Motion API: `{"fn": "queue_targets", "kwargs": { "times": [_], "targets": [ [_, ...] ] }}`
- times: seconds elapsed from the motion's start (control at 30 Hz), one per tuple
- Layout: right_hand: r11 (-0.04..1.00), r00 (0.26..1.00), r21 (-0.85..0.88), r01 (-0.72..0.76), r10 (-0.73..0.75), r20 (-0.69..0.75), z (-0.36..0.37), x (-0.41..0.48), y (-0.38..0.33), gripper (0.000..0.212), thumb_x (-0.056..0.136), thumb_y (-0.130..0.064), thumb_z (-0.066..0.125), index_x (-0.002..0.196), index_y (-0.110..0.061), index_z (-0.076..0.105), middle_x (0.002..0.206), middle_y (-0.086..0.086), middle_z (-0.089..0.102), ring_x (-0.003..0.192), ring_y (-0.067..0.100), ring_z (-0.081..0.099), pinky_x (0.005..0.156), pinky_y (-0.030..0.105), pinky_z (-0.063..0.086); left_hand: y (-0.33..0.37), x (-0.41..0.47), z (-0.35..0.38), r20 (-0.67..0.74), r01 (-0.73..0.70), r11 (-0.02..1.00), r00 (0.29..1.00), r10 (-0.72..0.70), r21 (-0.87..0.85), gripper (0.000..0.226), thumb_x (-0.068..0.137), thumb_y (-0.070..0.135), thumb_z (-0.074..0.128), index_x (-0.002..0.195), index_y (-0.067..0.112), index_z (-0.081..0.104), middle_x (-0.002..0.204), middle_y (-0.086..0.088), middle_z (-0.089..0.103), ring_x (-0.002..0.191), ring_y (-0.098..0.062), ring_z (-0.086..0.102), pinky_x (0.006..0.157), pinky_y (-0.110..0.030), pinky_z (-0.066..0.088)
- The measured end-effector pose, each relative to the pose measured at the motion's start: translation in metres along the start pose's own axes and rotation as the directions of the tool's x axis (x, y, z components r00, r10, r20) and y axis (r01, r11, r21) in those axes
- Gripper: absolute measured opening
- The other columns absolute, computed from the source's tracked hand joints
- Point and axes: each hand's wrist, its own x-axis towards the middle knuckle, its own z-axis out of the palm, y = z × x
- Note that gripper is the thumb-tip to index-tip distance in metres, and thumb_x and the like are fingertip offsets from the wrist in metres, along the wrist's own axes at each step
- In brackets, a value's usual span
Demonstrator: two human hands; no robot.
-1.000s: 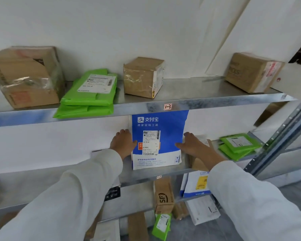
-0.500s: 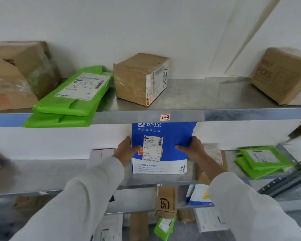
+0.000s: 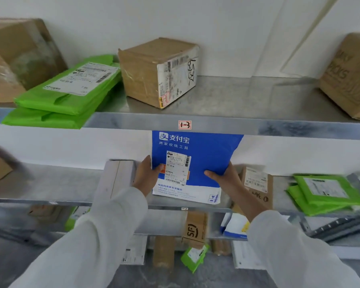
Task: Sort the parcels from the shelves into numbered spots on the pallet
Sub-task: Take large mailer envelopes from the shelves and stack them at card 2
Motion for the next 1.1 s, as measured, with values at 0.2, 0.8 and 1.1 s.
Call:
{"fn": "queue_targets", "kwargs": {
  "times": [0.2,0.8,1.1],
  "targets": [
    [0.999,0.998,0.009,0.047,-0.047,0.049,-0.004,-0.023,-0.006,0.052,0.08,-0.012,0.076,0.122,-0.016,0.045,0.107,-0.009,0.064,0.088,0.004,0.066,0.055,0.013,0.052,0.009,-0.041,-0.007,-0.103,0.028,0.998,0.994,-0.033,-0.048,0.016,0.094,0.021,0.059,0.107,0.02,0.049,0.091,0.016,0.058,0.068,0.007,0.055,0.045,-0.006,0.039],
    [0.999,0.989,0.028,-0.02,0.016,0.148,0.108,-0.207,-0.029,0.064,0.068,-0.031,0.084,0.122,-0.021,0.051,0.115,-0.004,0.068,0.095,0.017,0.07,0.08,0.038,0.058,-0.075,-0.244,-0.16,-0.043,0.104,0.918,0.991,-0.13,-0.382,0.012,0.088,0.026,0.068,0.097,0.019,0.064,0.091,0.003,0.074,0.076,-0.012,0.072,0.064,-0.025,0.057],
    [0.976,0.879,0.005,-0.218,0.194,0.436,0.268,-0.306,-0.05,0.049,0.073,-0.034,0.081,0.114,-0.018,0.061,0.099,0.002,0.075,0.087,0.025,0.073,0.076,0.042,0.059,-0.141,-0.389,-0.287,-0.289,0.158,0.785,0.871,-0.397,-0.599,0.02,0.087,0.03,0.069,0.096,0.013,0.067,0.085,-0.003,0.076,0.072,-0.025,0.074,0.068,-0.044,0.061]
  ]
}}
